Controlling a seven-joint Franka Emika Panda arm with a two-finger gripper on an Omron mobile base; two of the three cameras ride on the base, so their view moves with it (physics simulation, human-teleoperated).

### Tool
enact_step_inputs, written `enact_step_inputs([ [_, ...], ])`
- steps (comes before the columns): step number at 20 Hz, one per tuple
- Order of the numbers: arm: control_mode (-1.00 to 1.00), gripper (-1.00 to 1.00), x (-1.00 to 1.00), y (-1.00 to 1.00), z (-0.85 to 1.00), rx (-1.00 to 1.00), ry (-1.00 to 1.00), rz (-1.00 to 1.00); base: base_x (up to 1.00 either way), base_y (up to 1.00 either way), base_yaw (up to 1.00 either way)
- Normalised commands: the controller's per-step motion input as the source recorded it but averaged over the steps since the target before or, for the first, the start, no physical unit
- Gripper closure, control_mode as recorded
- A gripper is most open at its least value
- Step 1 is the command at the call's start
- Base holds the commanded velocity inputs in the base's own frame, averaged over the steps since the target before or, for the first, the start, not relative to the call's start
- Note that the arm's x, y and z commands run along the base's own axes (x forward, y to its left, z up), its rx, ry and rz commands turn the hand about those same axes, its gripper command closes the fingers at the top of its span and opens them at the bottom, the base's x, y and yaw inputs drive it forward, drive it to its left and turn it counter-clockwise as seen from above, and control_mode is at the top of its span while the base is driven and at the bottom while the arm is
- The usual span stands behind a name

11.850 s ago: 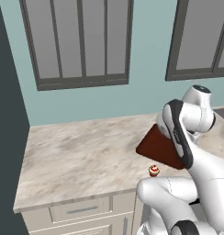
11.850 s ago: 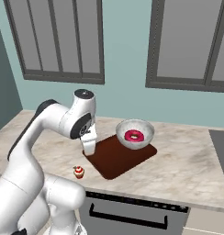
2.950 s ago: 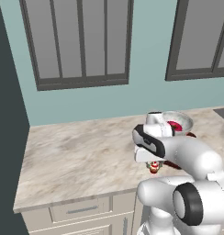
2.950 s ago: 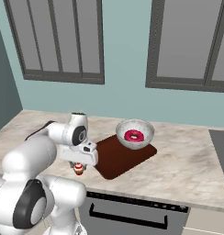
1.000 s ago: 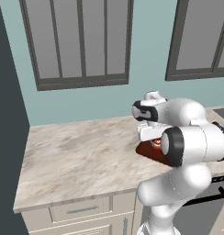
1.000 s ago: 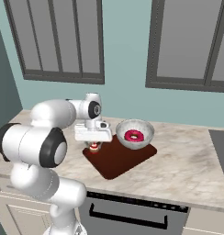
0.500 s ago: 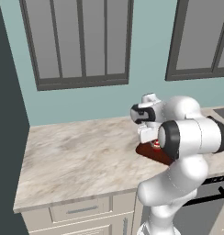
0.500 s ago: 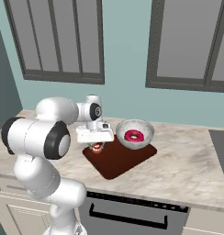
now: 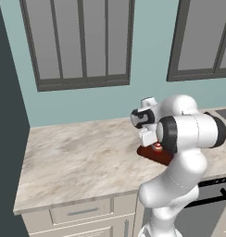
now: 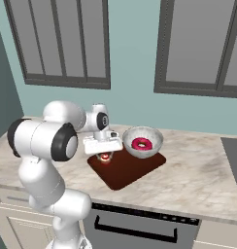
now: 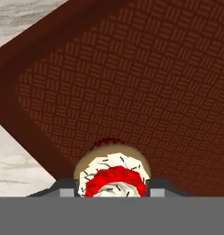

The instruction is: Place the bowl with donut and the cupcake onto the tray.

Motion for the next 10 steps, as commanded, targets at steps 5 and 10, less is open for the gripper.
enact_step_inputs([
  [5, -1.0, 1.0, 0.14, -0.02, -0.18, 0.0, 0.0, 0.09, 0.0, 0.0, 0.0],
  [10, -1.0, 1.0, 0.06, 0.0, -0.14, 0.0, 0.0, 0.05, 0.0, 0.0, 0.0],
])
